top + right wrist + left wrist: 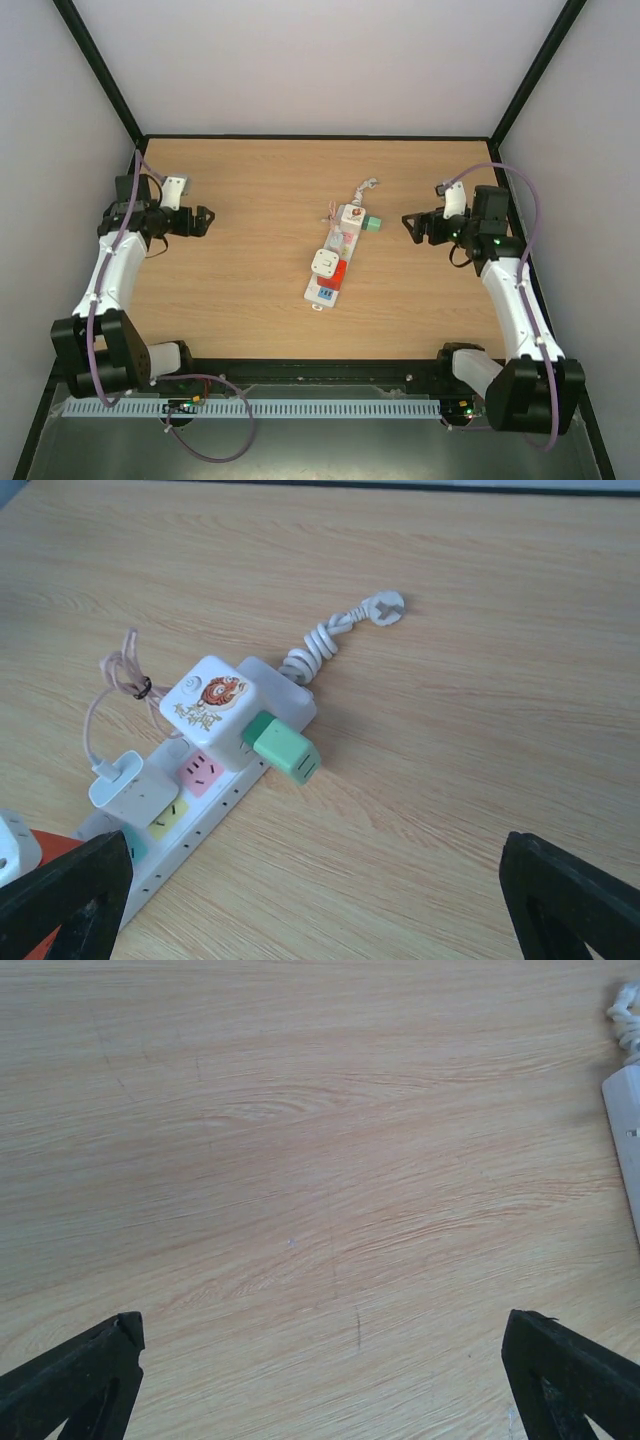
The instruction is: Pull the plug off the socket
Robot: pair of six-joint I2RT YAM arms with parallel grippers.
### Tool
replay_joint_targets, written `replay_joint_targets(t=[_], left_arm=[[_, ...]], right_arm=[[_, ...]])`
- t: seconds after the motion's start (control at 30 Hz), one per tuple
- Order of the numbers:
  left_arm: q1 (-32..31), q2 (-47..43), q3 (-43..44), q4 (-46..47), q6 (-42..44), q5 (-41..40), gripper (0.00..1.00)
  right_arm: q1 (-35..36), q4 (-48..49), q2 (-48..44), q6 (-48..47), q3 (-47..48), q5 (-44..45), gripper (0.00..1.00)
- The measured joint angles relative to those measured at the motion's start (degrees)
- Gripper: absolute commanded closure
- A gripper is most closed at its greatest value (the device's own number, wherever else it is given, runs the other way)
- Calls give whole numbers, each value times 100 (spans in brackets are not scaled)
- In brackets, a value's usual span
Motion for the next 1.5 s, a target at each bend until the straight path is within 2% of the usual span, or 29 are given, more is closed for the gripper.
replay_joint_targets(t=[0.13, 0.3, 0.5, 0.7, 0.8, 1.0, 1.2, 1.5], left_arm=[[0, -328, -188, 42, -127, -101, 0], [-251, -516, -260, 79, -249, -382, 0], [-1106, -514, -258, -133, 114, -345, 0], [-2354, -514, -522, -153, 321, -269, 0], [-2662, -476, -645, -227, 369, -170, 0], [-2680, -243, -597, -269, 420, 33, 0], [-2645, -234, -597, -304, 407, 122, 0], [-2094, -372, -597, -413, 402, 365, 0]], right_arm=[[13, -48, -391, -20, -83, 35, 2], [26, -133, -455, -144, -87, -22, 2], [59, -479, -302, -629, -87, -361, 2], [164, -918, -24, -1274, -87, -621, 2], [319, -1093, 35, -1672, -142, -697, 2], [1054, -1204, -52, -2321, -686, -713, 2], [1902, -1008, -162, -2540, -1185, -387, 0], [2828, 55, 120, -2616, -1508, 256, 19]])
